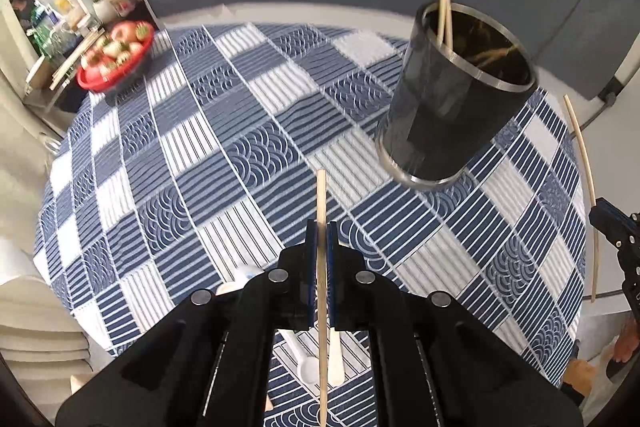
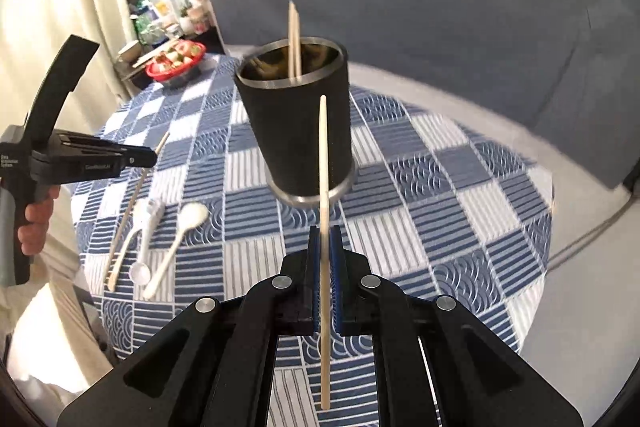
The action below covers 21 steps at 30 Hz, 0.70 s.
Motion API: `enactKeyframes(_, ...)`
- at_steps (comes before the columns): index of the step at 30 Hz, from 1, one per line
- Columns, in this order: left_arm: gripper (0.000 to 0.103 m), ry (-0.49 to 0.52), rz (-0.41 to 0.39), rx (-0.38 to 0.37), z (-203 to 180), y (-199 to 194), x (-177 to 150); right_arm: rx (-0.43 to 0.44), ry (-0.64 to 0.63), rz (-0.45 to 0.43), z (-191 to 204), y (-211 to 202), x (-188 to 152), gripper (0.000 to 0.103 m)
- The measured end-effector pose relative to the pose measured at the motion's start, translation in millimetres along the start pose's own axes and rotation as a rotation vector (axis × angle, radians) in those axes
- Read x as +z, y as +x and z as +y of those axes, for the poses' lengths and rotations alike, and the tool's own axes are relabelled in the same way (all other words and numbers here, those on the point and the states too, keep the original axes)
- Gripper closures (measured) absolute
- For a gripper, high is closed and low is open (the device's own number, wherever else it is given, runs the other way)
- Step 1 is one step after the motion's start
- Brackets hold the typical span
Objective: Organize utensils
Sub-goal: 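Lift the chopstick in the left tool over the black cup while the right tool carries its chopstick there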
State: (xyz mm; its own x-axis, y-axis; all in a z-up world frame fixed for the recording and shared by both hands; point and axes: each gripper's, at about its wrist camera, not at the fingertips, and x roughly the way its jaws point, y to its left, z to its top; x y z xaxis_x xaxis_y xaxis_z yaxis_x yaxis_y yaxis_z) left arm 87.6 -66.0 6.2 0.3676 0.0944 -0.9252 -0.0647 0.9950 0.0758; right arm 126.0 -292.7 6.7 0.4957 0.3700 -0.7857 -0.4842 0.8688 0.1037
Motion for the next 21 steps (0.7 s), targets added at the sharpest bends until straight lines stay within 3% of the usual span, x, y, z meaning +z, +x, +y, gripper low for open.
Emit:
enactKeyframes(13, 0.099, -0.029, -0.139, 0.003, -17.9, -56.8, 33.1, -0.008, -0.127, -0.141, -6.0, -51.5, 52.8, 0.098)
enactKeyframes(21, 0.099, -0.037, -0.199, 0.014, -27.8, -80.0, 55.3, 0.063, -0.132, -0.232, -21.0, -61.2, 81.2, 0.098)
